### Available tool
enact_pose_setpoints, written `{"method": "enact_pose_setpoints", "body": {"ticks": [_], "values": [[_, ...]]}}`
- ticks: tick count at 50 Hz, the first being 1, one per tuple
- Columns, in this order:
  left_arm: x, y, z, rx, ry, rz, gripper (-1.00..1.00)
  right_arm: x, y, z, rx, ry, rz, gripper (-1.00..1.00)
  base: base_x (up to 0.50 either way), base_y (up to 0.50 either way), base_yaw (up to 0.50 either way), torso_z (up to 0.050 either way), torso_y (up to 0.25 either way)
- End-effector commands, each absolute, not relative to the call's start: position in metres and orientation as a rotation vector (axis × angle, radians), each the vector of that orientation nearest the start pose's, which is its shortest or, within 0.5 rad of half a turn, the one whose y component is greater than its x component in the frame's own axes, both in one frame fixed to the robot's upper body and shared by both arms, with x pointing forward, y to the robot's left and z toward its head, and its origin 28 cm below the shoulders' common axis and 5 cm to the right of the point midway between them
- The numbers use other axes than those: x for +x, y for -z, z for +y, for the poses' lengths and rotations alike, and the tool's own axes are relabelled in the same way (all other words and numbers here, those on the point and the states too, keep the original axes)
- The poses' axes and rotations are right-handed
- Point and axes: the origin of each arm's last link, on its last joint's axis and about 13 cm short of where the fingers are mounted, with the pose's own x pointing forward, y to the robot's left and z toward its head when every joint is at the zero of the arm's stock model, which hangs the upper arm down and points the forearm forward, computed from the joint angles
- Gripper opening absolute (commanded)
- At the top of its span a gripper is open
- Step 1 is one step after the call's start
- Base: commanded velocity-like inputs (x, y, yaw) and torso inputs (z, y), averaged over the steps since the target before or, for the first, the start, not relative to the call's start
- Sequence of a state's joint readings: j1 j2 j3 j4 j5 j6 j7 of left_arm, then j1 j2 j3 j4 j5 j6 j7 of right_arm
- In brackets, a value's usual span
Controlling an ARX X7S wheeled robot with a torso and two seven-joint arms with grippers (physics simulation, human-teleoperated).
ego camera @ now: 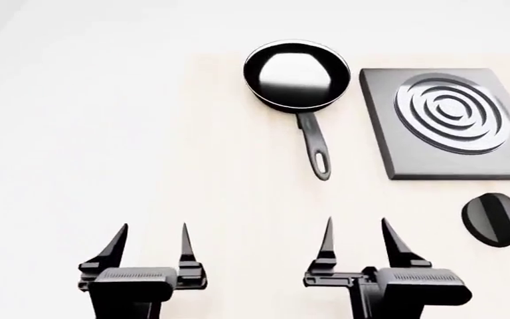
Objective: Turn on the stove and put the frying pan on it.
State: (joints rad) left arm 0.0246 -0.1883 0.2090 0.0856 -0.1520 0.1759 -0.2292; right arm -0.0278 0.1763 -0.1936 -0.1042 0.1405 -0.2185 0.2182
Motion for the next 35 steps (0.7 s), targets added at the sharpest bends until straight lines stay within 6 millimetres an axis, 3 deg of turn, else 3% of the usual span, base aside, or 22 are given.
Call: {"method": "enact_pose_setpoints", "body": {"ticks": [1, 10, 15, 25, 35], "values": [[0.2, -0.042, 0.205, -0.033, -0.002, -0.282, 1.0, 0.201, -0.049, -0.095, 0.035, 0.012, -0.322, 1.0, 0.0, 0.0, 0.0, 0.0, 0.0], [0.2, -0.045, 0.206, -0.034, -0.013, -0.292, 1.0, 0.193, -0.083, -0.105, 0.049, 0.005, -0.124, 1.0, 0.0, 0.0, 0.0, 0.0, 0.0], [0.2, -0.044, 0.207, -0.044, -0.011, -0.279, 1.0, 0.189, -0.117, -0.121, 0.088, 0.012, -0.103, 1.0, 0.0, 0.0, 0.0, 0.0, 0.0], [0.2, -0.044, 0.206, -0.045, -0.012, -0.28, 1.0, 0.191, -0.135, -0.143, 0.064, 0.121, -0.098, 1.0, 0.0, 0.0, 0.0, 0.0, 0.0], [0.2, -0.045, 0.206, -0.047, -0.013, -0.281, 1.0, 0.188, -0.134, -0.155, 0.066, 0.217, -0.088, 1.0, 0.0, 0.0, 0.0, 0.0, 0.0]]}}
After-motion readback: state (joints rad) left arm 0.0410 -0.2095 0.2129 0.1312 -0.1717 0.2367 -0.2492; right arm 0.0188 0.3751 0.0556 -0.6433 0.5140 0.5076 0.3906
